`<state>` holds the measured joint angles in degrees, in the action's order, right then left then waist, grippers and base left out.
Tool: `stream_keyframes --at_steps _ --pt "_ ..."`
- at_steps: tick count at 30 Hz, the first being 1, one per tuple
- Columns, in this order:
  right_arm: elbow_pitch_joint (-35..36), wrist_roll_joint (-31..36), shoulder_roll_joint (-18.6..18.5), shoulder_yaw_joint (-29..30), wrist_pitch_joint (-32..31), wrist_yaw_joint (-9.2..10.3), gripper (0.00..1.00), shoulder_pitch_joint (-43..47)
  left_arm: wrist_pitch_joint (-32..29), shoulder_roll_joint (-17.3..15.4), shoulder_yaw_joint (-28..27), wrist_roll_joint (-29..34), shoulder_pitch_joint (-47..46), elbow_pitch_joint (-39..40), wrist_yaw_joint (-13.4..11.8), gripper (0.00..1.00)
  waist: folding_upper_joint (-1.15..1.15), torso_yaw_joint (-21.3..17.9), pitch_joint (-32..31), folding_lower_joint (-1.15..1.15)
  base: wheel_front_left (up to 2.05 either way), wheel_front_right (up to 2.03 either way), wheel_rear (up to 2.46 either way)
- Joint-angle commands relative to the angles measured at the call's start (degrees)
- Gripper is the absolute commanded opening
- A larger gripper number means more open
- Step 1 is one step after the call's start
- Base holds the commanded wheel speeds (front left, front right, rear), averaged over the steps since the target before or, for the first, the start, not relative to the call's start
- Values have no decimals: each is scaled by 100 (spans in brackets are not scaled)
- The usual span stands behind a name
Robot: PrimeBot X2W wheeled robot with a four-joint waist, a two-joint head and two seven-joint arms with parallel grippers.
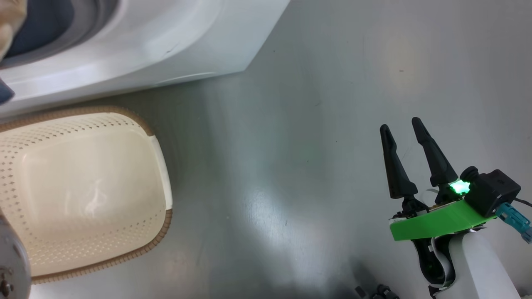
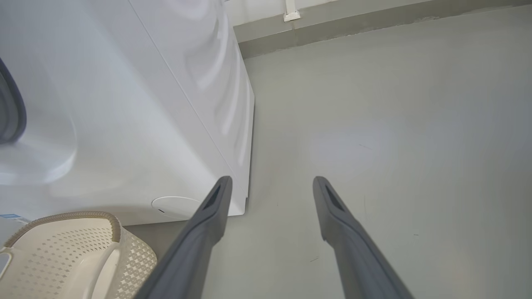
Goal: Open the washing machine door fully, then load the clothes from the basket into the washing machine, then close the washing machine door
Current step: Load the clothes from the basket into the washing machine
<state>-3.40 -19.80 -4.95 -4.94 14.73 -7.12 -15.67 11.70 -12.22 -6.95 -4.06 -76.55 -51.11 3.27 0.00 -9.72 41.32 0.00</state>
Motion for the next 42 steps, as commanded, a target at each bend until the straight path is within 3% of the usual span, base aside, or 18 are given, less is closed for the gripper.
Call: stream_keyframes --at_steps 1,4,9,12,19,27,28,29,30,42 --pt "114 -29 8 -144 27 -36 100 38 90 -295 2 49 -107 169 -42 0 0 -7 54 0 0 0 0" --pt "111 -60 12 -168 27 -36 100 15 309 -326 171 223 -181 489 -91 0 0 -3 146 0 0 0 0" --pt "140 -84 14 -208 27 -36 100 -84 327 -347 310 384 70 2067 -173 0 0 -15 330 0 0 0 0" --pt "127 -89 9 -216 27 -36 100 -126 328 -335 325 370 367 2541 -194 0 0 -16 354 0 0 0 0" --pt "68 -79 4 -228 27 -36 100 -139 329 -249 247 200 599 2235 -178 0 0 25 308 0 0 0 0" --pt "26 -85 -11 -237 27 -36 100 -120 330 -164 195 35 423 1197 -164 0 0 59 214 0 0 0 0" --pt "25 -86 -10 -238 27 -36 100 -119 330 -170 201 38 378 1137 -167 31 0 59 209 0 0 0 0" --pt "25 -87 -10 -238 27 -36 100 -120 330 -173 204 39 347 1094 -173 93 0 59 204 0 0 0 0" --pt "24 -87 -10 -238 27 -36 100 -120 330 -162 190 24 317 1037 -199 100 0 61 197 0 0 0 0" --pt "-1 -80 -2 -204 27 -36 100 -128 330 -53 191 -3 438 893 -314 100 0 114 -28 0 0 0 0"
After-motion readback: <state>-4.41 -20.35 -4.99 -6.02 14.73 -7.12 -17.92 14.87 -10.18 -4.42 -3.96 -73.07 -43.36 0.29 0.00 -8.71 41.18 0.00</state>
